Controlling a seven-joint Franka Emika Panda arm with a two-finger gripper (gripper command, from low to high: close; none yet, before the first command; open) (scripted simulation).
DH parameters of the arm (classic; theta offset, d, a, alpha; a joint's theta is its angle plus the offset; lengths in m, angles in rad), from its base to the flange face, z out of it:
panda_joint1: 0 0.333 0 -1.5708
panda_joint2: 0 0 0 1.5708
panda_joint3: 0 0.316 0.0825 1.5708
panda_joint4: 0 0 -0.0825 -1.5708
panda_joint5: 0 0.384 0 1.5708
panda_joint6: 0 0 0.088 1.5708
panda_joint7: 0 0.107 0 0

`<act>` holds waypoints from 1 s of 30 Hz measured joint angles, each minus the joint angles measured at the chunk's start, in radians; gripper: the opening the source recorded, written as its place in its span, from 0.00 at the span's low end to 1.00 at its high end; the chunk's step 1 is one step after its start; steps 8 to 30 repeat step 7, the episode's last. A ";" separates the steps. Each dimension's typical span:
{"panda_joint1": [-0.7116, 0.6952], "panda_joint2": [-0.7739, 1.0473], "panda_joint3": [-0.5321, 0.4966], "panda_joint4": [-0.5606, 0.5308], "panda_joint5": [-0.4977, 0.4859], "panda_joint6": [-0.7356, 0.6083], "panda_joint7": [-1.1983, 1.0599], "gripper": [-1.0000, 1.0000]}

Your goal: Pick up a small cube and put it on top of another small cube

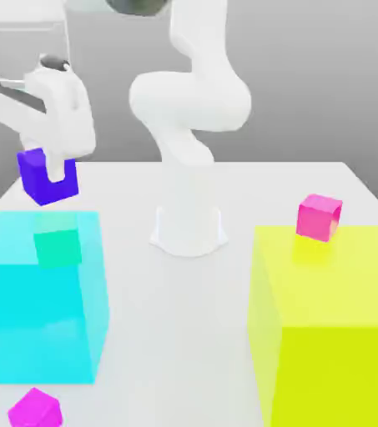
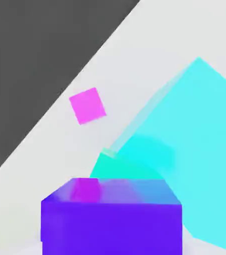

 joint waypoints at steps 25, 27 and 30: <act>-0.001 -0.001 0.000 -0.001 -0.004 -0.001 0.002 1.00; -0.001 -0.001 0.000 -0.001 -0.004 -0.001 0.002 1.00; -0.001 -0.001 0.000 -0.001 -0.004 -0.001 0.002 1.00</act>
